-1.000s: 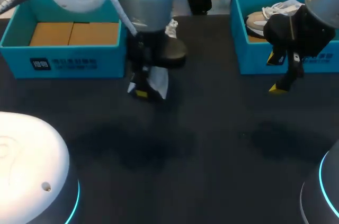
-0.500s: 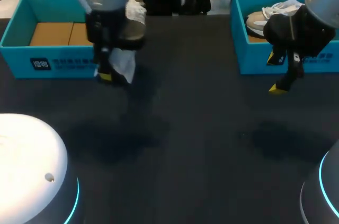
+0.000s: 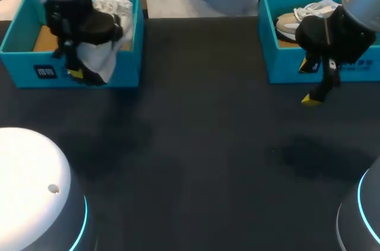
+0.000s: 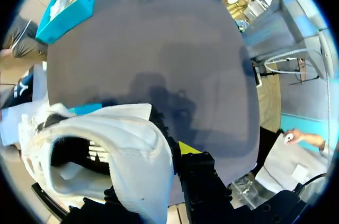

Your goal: Take the shoe out of the shoebox, open the shoe tongue, remove and reinsert the insole, then place the shoe into the shoebox

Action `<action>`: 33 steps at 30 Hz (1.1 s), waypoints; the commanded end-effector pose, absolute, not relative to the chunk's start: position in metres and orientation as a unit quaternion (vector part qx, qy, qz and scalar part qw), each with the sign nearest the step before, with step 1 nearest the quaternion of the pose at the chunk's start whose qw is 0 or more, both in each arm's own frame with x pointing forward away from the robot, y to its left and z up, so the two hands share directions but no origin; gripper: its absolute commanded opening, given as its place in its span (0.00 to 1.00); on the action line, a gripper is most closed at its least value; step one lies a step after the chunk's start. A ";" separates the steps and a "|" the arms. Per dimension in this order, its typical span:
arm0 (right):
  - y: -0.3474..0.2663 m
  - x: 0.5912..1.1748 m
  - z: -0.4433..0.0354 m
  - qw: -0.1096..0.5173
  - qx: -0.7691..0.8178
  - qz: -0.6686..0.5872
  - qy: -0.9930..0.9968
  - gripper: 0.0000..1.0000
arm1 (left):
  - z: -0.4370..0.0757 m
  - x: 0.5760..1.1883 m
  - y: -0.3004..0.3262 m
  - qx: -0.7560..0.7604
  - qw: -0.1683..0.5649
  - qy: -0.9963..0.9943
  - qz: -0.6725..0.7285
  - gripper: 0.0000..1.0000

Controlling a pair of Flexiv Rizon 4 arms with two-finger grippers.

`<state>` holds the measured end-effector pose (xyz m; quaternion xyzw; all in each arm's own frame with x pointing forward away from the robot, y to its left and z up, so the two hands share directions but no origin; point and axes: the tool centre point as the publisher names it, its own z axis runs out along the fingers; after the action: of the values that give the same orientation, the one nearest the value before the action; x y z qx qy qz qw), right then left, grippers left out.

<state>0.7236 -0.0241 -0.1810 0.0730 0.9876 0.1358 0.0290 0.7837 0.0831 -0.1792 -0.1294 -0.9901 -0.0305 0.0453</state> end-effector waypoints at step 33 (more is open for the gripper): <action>-0.023 0.725 -0.182 0.028 0.073 0.135 0.988 1.00 | -0.188 0.873 0.270 -0.169 0.053 -0.982 -0.070 0.00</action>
<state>0.7236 -0.0241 -0.1810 0.0729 0.9876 0.1357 0.0290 0.8758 0.2687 -0.1899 -0.1671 -0.9818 -0.0705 0.0565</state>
